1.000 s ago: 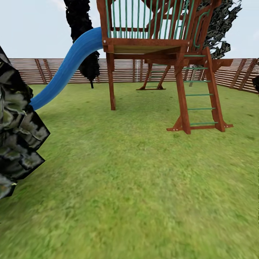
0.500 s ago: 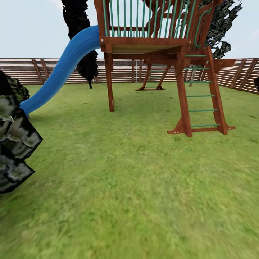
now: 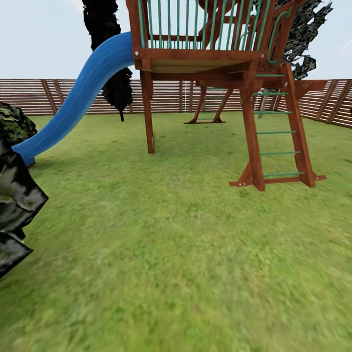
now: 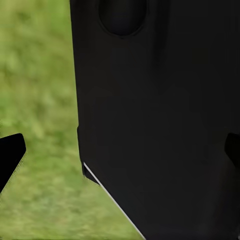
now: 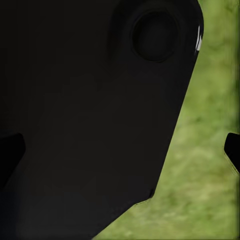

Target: Take the three Easter eggs out of the wicker basket on the lawn in the garden, then place them on the lawn next to a single tree (choose any tree) so that all three eggs are next to the same tree and none are left in the basket.

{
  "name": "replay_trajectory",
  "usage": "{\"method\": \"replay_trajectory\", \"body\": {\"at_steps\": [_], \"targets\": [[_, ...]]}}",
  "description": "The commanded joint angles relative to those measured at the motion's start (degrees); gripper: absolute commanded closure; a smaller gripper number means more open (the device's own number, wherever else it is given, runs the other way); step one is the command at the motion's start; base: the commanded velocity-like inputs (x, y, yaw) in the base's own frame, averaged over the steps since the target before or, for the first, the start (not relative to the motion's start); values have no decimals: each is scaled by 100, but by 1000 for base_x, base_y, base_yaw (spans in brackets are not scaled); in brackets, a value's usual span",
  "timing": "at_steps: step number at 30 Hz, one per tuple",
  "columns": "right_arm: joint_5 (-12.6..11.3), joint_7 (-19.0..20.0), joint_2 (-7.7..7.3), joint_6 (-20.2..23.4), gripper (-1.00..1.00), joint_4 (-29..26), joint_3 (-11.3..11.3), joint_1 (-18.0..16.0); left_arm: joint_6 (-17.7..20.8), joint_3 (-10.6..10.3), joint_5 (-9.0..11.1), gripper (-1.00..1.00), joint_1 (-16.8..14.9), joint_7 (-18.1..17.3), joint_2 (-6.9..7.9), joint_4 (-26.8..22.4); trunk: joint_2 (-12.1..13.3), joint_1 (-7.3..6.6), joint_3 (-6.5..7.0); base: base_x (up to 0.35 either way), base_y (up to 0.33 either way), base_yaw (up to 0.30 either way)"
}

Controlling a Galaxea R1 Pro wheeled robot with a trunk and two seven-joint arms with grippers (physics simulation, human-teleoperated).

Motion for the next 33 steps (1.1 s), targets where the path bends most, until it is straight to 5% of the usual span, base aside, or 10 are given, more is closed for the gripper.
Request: {"method": "replay_trajectory", "body": {"at_steps": [1, 33], "targets": [[20, 4, 0, -18, -100, 4, 12, -3, -7, 1, 7, -100, 0, 7, -1, -4, -2, 3, -4, 322, 0, 0], [47, 3, 0, -28, -100, -19, 13, -1, -9, 1, 7, -100, 0, 7, -1, -3, -2, 3, -4, 322, 0, -39]]}}
